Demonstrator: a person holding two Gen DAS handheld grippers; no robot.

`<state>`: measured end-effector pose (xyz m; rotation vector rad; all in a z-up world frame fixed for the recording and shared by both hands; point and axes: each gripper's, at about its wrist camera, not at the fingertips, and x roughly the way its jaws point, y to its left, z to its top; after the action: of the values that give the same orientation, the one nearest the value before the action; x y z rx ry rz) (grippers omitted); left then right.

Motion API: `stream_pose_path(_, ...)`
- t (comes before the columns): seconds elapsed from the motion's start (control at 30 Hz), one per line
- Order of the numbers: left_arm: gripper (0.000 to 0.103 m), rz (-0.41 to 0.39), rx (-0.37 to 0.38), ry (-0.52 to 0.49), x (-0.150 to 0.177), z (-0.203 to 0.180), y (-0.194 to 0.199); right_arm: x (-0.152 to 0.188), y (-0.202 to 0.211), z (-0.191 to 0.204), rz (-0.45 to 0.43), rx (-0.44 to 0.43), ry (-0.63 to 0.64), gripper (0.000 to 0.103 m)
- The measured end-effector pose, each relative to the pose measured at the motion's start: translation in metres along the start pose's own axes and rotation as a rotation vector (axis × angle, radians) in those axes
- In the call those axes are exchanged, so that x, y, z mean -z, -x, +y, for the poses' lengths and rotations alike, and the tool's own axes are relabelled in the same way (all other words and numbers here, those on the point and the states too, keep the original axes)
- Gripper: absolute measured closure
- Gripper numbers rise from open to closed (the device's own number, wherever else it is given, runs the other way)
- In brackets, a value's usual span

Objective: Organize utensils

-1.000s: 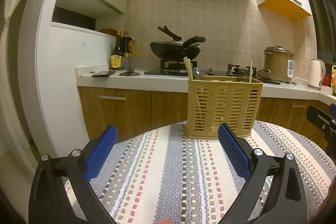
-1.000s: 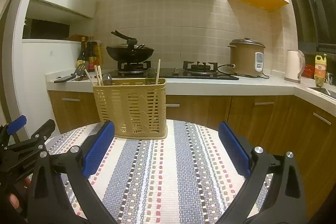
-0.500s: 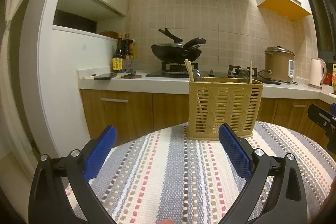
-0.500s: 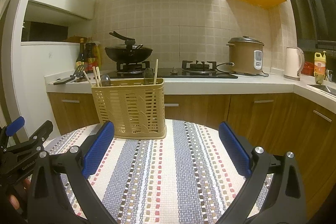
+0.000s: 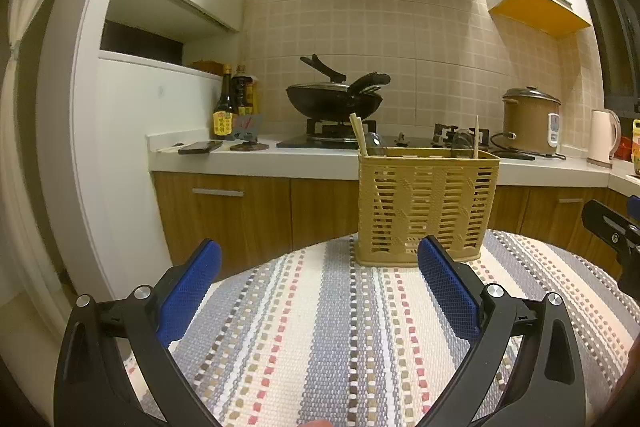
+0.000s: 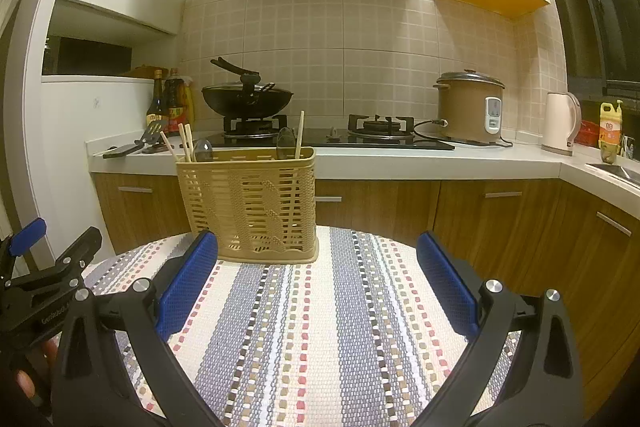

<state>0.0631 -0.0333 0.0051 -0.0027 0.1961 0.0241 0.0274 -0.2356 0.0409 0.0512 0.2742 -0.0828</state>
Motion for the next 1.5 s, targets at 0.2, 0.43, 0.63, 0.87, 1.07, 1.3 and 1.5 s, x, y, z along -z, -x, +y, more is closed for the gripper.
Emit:
stream_pose_path(0.2, 0.008, -0.001, 0.0, -0.007, -0.0001, 0.0, -0.0007, -0.0004, 0.0, -0.0009, 0.002, 0.004, -0.009, 0.008)
stream_pose_path(0.43, 0.008, 0.0, 0.002, -0.007, 0.0002, 0.0008, -0.0008, 0.0001, 0.0002, -0.0011, 0.004, 0.005, -0.009, 0.008)
stream_pose_path(0.63, 0.008, 0.002, 0.0, -0.009, 0.0003, 0.0004, -0.0011, 0.0004, -0.0001, -0.0006, 0.008, 0.004, -0.007, 0.008)
stream_pose_path(0.87, 0.008, 0.004, 0.004, -0.012, 0.0009, -0.0003, -0.0019, 0.0006, -0.0001, -0.0002, 0.008, 0.004, -0.008, 0.008)
stream_pose_path(1.07, 0.008, 0.007, 0.005, -0.016, 0.002, -0.0013, -0.0032, 0.0009, -0.001, -0.0004, 0.01, 0.004, -0.009, 0.008)
stream_pose_path(1.3, 0.008, 0.009, 0.006, -0.021, 0.0021, -0.0015, -0.0044, 0.0017, -0.0016, -0.0004, 0.014, 0.002, -0.009, 0.008)
stream_pose_path(1.5, 0.008, 0.01, 0.006, -0.02, 0.0022, -0.0014, -0.0046, 0.0015, -0.0023, 0.0003, 0.019, 0.004, -0.009, 0.008)
